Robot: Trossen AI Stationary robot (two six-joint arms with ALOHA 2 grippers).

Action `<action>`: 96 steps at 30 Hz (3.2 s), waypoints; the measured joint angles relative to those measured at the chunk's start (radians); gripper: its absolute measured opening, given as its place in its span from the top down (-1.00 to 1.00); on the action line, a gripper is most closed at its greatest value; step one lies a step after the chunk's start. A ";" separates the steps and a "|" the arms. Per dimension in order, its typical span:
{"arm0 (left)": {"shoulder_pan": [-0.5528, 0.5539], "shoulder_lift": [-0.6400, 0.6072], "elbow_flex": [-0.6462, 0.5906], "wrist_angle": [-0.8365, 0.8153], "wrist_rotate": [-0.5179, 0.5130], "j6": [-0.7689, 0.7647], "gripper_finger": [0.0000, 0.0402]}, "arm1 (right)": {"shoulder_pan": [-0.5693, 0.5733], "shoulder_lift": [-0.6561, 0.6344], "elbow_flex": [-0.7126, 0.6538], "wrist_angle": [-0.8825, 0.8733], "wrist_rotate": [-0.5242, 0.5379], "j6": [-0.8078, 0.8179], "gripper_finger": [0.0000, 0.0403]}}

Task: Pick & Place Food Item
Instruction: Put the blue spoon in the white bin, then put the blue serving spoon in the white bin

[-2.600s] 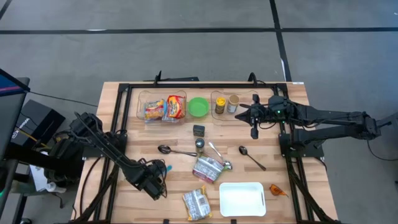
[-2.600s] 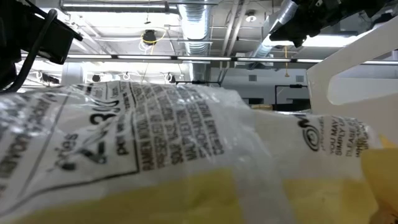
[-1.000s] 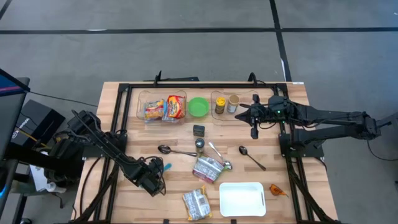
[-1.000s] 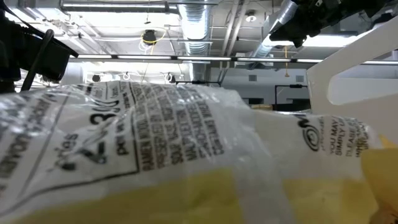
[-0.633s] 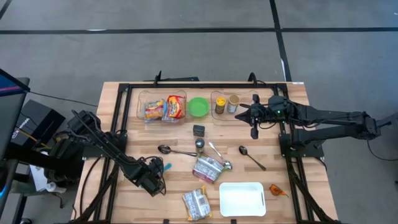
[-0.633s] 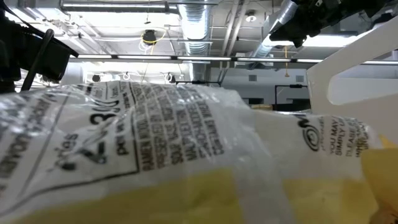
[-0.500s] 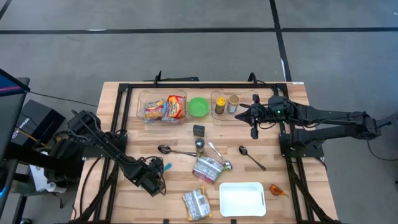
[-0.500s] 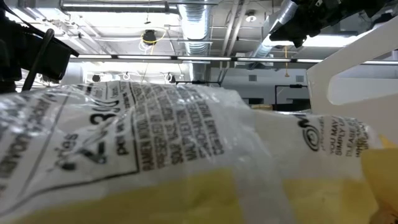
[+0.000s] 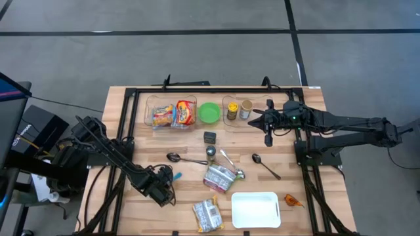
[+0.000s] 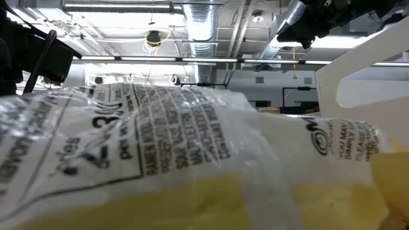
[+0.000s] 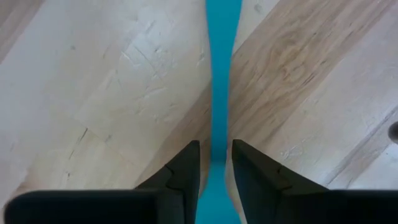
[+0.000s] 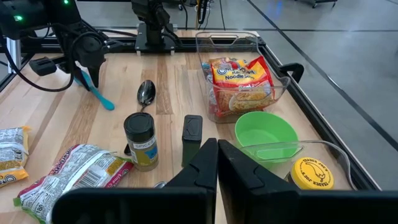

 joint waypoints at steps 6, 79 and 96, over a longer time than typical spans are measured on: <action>0.000 0.000 0.000 0.000 0.029 -0.029 0.63 | 0.000 0.000 0.000 0.000 0.000 0.000 0.97; 0.016 0.035 0.023 -0.007 0.025 -0.025 0.73 | 0.000 0.000 0.000 -0.003 0.000 0.000 0.97; 0.016 0.035 0.023 -0.002 0.008 -0.021 0.89 | 0.000 0.000 0.000 -0.002 0.000 0.000 0.97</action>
